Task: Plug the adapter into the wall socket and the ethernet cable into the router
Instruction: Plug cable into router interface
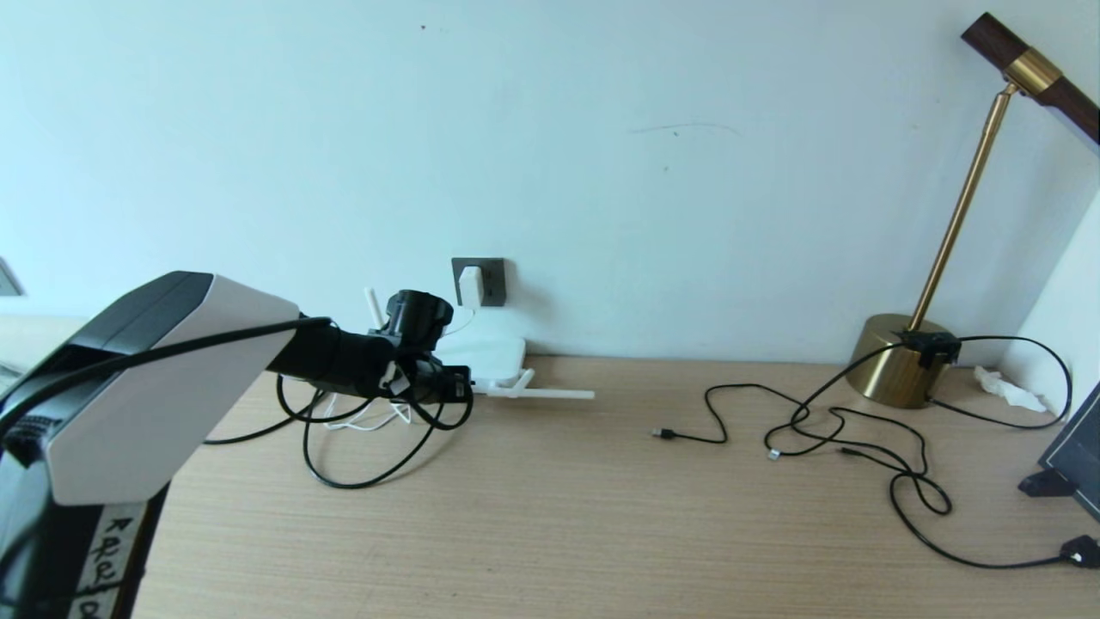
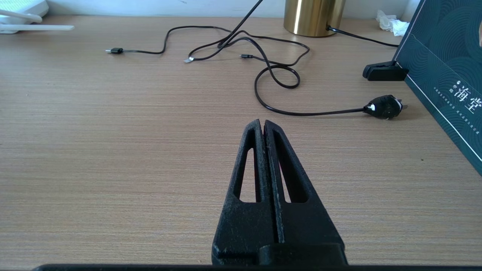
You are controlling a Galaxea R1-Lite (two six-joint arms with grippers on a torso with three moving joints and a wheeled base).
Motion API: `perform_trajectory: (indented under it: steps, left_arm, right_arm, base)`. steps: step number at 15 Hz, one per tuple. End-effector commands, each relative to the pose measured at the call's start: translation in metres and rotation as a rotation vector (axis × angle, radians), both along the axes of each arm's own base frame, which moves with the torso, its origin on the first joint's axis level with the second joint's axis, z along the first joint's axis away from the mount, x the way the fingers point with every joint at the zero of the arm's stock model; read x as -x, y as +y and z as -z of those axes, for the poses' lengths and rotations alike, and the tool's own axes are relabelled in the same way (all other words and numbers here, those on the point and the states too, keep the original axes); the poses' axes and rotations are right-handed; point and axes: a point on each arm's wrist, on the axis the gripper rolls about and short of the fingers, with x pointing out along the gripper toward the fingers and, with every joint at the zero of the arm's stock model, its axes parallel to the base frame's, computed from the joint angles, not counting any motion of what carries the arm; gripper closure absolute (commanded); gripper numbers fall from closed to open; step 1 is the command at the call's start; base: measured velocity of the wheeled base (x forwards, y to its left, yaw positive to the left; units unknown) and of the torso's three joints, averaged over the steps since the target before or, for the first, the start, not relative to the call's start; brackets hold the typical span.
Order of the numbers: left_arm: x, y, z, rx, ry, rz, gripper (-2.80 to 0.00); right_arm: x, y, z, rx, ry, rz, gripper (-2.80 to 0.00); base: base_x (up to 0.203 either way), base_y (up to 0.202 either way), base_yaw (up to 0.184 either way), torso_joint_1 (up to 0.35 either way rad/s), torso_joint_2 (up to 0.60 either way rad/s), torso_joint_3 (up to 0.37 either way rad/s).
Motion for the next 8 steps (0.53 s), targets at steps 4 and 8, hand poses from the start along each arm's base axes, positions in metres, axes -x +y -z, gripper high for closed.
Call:
perform_trajectory:
  steps: [4,8]
  left_arm:
    - [-0.0009,0.0005,0.0001,0.002,-0.004,-0.003,0.00]
    - [-0.0009,-0.0001,0.0007,0.001,-0.003,-0.002,0.00]
  right_arm:
    - [-0.0001,0.0000,0.0000,0.000,0.001,0.000,0.00]
    - [-0.0001,0.0000,0.0001,0.000,0.003,0.001,0.00]
  base:
    - [0.000,0.000,0.000,0.000,0.00,0.000]
    - [0.000,0.000,0.000,0.000,0.00,0.000]
